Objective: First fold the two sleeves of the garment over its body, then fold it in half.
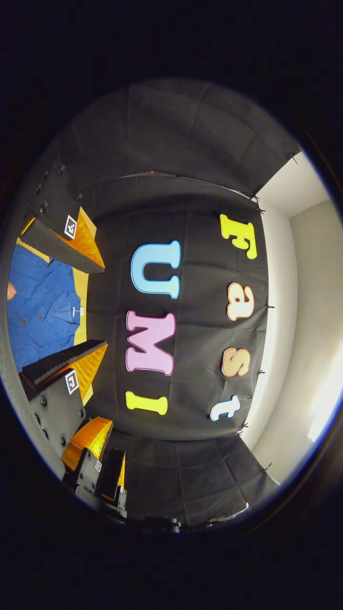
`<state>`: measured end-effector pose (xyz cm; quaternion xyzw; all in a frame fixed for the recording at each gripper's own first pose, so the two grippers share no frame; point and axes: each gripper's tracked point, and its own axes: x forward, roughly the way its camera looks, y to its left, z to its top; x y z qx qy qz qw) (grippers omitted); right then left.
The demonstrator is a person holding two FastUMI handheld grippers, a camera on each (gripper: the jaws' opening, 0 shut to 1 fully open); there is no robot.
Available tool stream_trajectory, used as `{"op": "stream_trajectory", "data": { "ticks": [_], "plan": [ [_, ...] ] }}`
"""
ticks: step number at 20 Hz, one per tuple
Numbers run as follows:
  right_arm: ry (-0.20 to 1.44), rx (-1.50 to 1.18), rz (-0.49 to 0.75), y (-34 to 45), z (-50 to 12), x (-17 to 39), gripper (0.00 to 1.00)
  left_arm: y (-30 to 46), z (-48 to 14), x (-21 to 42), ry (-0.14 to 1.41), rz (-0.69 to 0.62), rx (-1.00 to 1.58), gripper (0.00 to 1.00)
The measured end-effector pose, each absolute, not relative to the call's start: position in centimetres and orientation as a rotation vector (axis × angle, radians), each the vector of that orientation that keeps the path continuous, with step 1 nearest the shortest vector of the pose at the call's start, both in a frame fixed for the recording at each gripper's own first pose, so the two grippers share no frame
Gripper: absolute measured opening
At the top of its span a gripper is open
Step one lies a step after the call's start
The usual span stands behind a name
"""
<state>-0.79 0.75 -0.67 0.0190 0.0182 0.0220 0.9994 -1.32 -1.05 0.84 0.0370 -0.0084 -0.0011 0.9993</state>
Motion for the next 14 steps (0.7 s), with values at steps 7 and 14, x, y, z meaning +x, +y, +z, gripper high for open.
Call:
{"op": "stream_trajectory", "data": {
  "ticks": [7,14],
  "plan": [
    [0.032,0.035,0.044,0.6,-0.7,-1.0,0.92,-1.4,0.8,-2.1,-0.028,0.001,0.074,0.83],
    [0.042,0.016,0.053,1.1,-1.0,-1.7,0.92,-0.4,0.8,-3.2,-0.053,0.016,0.048,0.82]
  ]
}}
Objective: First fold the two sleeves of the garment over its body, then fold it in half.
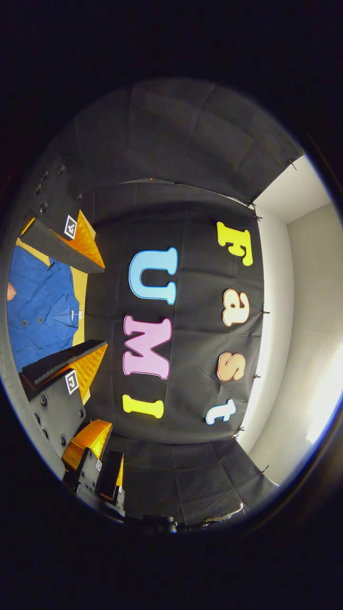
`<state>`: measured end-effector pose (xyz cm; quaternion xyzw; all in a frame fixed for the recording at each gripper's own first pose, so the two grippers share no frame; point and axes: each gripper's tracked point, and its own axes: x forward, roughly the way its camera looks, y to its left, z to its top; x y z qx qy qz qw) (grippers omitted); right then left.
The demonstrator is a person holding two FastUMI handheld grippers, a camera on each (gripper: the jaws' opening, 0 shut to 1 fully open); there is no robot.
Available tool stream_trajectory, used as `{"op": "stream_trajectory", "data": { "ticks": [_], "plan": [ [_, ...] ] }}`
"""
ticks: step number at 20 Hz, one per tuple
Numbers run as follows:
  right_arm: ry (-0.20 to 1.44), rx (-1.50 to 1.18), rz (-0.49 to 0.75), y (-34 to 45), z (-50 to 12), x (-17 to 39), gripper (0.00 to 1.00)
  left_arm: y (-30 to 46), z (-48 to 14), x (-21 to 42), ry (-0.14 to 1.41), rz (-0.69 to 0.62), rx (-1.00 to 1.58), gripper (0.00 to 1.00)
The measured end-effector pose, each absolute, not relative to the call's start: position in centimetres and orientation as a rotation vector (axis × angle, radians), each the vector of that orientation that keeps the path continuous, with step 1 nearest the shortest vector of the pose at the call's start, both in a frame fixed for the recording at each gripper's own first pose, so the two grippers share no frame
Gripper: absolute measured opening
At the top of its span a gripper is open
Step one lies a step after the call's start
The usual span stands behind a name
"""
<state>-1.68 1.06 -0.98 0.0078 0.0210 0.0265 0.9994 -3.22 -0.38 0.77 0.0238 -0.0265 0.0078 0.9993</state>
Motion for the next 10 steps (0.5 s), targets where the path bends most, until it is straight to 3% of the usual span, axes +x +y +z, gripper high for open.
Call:
{"op": "stream_trajectory", "data": {
  "ticks": [1,2,4,6,10],
  "plan": [
    [0.042,0.009,0.054,1.1,-0.9,-1.9,0.98,-0.3,0.8,-3.2,-0.054,0.020,0.046,0.83],
    [0.032,0.005,0.053,1.0,-0.5,-2.1,0.93,-0.2,0.4,-3.1,-0.045,0.024,0.046,0.82],
    [0.023,0.001,0.045,0.8,-0.6,-2.3,0.98,-0.4,0.6,-3.3,-0.048,0.020,0.043,0.82],
    [0.039,0.012,0.048,0.9,-1.0,-2.7,0.92,-0.3,0.6,-3.4,-0.055,0.019,0.037,0.83],
    [0.030,0.007,0.040,0.3,-0.8,-3.0,0.93,-0.8,0.7,-3.7,-0.047,0.016,0.032,0.82]
  ]
}}
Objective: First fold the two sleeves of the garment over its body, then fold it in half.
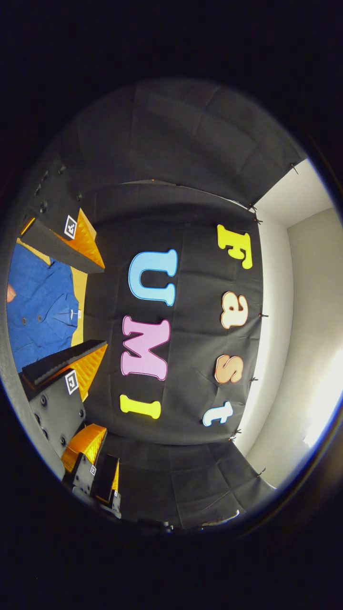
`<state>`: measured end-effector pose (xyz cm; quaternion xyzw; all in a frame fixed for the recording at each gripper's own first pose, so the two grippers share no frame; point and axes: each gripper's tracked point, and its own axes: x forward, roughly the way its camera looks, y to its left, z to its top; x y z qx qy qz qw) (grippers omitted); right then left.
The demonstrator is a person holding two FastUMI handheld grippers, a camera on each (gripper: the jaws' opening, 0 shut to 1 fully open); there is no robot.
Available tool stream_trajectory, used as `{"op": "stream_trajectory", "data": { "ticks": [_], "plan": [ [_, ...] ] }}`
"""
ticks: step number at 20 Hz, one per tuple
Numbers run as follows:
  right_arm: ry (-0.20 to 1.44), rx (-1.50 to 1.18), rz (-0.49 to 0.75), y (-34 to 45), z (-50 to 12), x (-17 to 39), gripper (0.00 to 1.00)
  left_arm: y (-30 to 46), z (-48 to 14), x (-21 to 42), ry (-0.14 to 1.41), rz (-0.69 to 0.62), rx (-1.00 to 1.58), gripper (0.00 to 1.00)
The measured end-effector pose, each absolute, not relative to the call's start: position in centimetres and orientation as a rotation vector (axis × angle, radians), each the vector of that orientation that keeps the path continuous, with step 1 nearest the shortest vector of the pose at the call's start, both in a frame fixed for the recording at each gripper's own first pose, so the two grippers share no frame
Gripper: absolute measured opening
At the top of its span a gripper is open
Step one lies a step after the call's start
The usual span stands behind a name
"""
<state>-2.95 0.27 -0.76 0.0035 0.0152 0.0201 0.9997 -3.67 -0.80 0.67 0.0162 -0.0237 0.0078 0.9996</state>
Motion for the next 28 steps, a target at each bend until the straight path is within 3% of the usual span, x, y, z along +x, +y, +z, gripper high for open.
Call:
{"op": "stream_trajectory", "data": {
  "ticks": [2,3,5,13,14,16,28],
  "plan": [
    [0.036,0.014,0.035,0.1,-1.1,-3.2,0.93,-1.0,0.9,-3.9,-0.055,0.012,0.028,0.82],
    [0.040,0.018,0.030,-0.1,-1.2,-3.3,0.98,-1.2,0.8,-4.1,-0.057,0.010,0.027,0.81],
    [0.054,0.021,0.030,-0.1,-1.7,-3.4,0.93,-1.3,0.6,-4.2,-0.056,0.007,0.038,0.81],
    [0.060,0.009,0.027,-0.6,-2.2,-3.5,0.98,-2.0,-0.2,-4.0,-0.028,-0.001,0.028,0.80],
    [0.056,0.011,0.025,-0.7,-2.0,-3.5,0.93,-1.9,-0.3,-3.9,-0.026,0.000,0.030,0.83],
    [0.038,0.012,0.015,-1.0,-1.5,-3.3,0.98,-1.6,0.2,-3.8,-0.051,0.006,0.040,0.83],
    [0.027,0.014,0.005,-1.1,-1.6,-2.1,0.93,-2.4,0.3,-1.9,-0.041,-0.041,0.093,0.80]
  ]
}}
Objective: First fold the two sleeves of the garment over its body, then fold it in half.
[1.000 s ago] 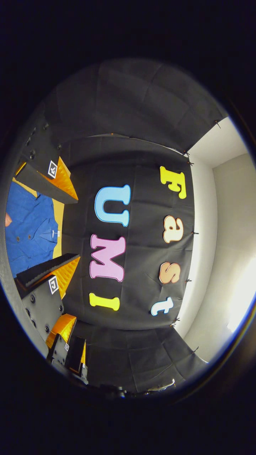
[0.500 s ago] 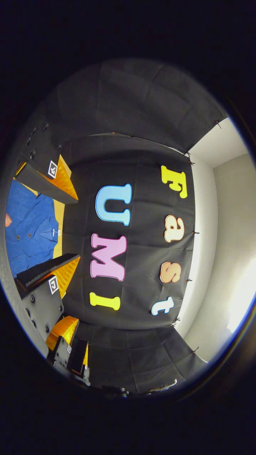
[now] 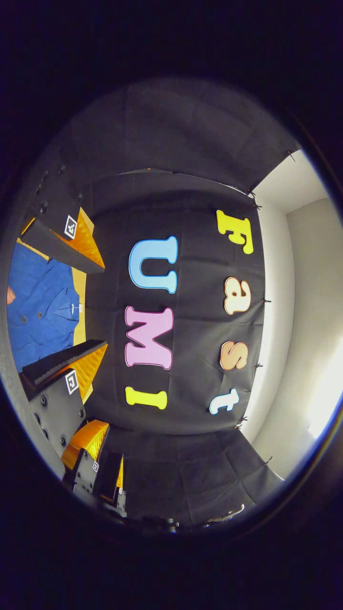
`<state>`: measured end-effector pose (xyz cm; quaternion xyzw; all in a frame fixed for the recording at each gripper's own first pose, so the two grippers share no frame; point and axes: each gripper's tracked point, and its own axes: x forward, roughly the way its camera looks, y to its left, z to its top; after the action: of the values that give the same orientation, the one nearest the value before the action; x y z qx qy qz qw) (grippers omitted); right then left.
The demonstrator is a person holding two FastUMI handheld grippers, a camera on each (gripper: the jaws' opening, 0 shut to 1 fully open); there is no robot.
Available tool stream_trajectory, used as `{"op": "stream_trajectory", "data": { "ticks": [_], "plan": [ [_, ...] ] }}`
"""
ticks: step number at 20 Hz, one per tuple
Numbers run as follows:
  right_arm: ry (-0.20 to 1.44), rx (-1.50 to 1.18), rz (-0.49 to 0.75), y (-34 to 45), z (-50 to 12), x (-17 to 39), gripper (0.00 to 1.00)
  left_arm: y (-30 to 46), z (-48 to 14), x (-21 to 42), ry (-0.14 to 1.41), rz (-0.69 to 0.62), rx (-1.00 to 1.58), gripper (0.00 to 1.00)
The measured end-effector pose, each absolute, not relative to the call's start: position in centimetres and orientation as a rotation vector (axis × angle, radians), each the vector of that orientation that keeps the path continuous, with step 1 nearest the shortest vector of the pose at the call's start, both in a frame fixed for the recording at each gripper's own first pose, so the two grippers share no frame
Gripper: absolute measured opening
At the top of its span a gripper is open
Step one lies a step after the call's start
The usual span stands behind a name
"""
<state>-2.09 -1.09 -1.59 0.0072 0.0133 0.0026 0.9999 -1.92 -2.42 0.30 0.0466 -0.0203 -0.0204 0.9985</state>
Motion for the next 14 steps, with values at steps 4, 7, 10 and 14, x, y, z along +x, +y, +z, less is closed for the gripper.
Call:
{"op": "stream_trajectory", "data": {
  "ticks": [4,7,10,14],
  "plan": [
    [0.041,0.010,-0.008,-1.5,-2.4,-1.6,0.93,-2.8,-0.5,-1.5,-0.013,-0.054,0.072,0.81],
    [0.048,0.025,-0.013,-1.6,-2.6,-1.4,0.93,-2.2,0.0,-1.6,-0.025,-0.037,0.069,0.82],
    [0.046,0.021,-0.018,-1.9,-2.8,-1.2,0.93,-2.4,0.0,-1.4,-0.026,-0.040,0.078,0.82],
    [0.033,0.012,-0.025,-2.2,-2.5,-1.0,0.93,-2.8,0.0,-1.2,-0.030,-0.054,0.092,0.82]
  ]
}}
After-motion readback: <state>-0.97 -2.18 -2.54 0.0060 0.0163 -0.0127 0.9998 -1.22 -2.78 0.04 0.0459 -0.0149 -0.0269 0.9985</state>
